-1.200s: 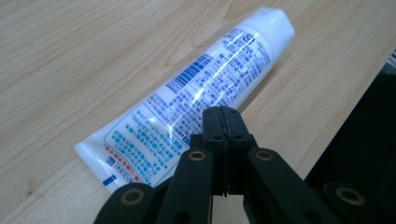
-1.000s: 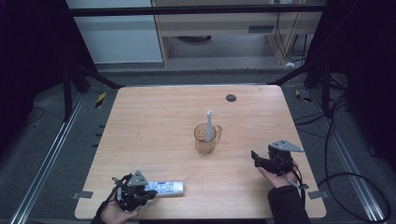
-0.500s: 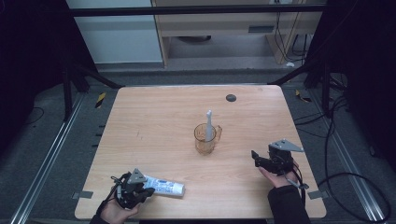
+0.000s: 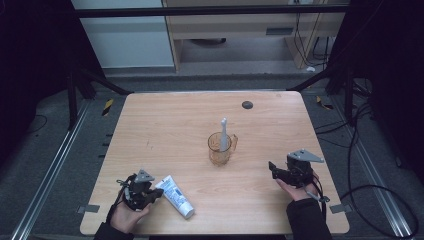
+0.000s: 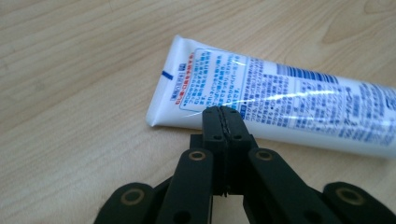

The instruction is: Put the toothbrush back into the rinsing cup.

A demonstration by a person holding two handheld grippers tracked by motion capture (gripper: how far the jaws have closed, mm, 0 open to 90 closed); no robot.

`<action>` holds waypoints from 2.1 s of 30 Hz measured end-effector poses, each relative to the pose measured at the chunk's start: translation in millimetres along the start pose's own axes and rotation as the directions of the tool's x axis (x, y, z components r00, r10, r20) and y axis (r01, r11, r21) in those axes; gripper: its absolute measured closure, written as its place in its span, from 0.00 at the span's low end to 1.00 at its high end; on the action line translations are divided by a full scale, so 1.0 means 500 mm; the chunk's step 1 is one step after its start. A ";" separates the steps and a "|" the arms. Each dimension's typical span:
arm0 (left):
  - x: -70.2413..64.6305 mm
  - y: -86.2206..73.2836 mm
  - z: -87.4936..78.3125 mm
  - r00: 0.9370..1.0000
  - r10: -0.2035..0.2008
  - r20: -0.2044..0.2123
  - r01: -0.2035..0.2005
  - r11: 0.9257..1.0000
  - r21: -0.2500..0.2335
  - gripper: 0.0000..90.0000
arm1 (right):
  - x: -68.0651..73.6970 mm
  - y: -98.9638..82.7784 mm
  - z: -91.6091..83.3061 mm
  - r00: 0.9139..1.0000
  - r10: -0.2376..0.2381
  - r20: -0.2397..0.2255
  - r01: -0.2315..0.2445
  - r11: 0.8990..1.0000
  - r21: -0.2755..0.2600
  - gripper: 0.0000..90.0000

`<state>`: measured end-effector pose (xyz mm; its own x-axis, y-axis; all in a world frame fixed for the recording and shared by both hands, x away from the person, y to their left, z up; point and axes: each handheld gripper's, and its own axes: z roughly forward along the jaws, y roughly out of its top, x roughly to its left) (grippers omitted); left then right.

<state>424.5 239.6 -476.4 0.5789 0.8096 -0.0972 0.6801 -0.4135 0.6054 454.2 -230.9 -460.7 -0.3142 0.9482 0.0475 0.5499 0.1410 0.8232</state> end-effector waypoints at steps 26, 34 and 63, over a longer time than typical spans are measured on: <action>-0.011 0.065 0.060 1.000 0.004 -0.030 -0.004 1.000 -0.012 1.00 | 0.004 0.001 0.005 1.000 -0.008 -0.004 0.009 1.000 0.008 0.31; -0.033 0.087 0.075 0.999 0.041 -0.027 -0.042 0.999 -0.010 1.00 | 0.005 0.000 0.005 1.000 -0.009 -0.005 0.009 1.000 0.008 0.31; -0.030 0.107 -0.009 0.991 0.058 -0.123 -0.072 0.991 -0.112 0.59 | -0.008 0.004 -0.002 1.000 0.010 0.008 -0.010 1.000 -0.006 0.31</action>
<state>450.3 207.3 -439.0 0.5576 0.8293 0.0360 0.5819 -0.4214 0.6956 455.7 -234.6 -458.9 -0.3026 0.9517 0.0515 0.5486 0.1297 0.8259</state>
